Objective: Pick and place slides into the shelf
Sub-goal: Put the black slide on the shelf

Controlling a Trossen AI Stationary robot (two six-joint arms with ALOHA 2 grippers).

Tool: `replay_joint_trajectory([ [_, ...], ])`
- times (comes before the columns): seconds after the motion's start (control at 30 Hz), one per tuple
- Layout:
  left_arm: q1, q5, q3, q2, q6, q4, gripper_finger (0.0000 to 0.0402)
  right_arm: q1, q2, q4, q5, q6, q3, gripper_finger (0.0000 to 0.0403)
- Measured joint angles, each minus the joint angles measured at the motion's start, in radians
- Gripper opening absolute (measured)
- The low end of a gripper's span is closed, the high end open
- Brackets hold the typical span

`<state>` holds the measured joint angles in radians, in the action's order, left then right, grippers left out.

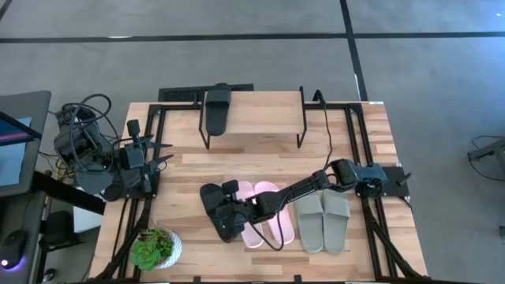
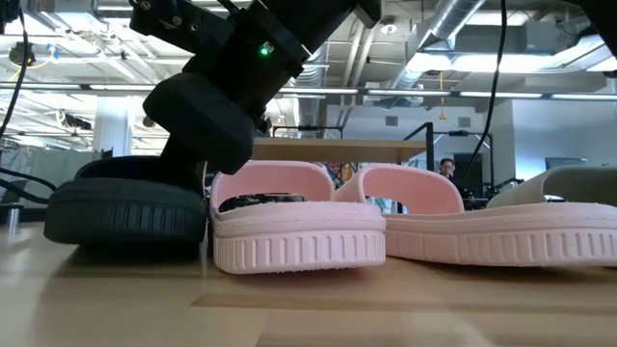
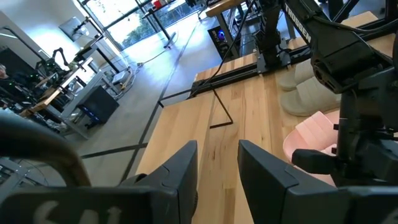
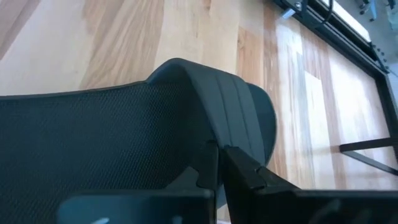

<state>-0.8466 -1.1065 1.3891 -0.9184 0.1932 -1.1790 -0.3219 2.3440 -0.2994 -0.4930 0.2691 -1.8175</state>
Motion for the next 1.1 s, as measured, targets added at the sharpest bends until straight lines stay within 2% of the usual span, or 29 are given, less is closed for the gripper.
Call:
replay_joint_trajectory([
  [0.4, 0.0, 0.0, 0.0, 0.0, 0.0, 0.0, 0.0105, -0.006, 0.0, 0.0, -0.051, 0.009, 0.0, 0.0001],
  [0.7, 0.0, 0.0, 0.0, 0.0, 0.0, 0.0, 0.0105, -0.015, 0.0, -0.016, -0.09, 0.05, -0.054, 0.0],
  [1.1, 0.0, 0.0, 0.0, 0.0, -0.001, 0.0, 0.0105, -0.025, -0.001, -0.16, -0.189, 0.053, -0.164, 0.0],
])
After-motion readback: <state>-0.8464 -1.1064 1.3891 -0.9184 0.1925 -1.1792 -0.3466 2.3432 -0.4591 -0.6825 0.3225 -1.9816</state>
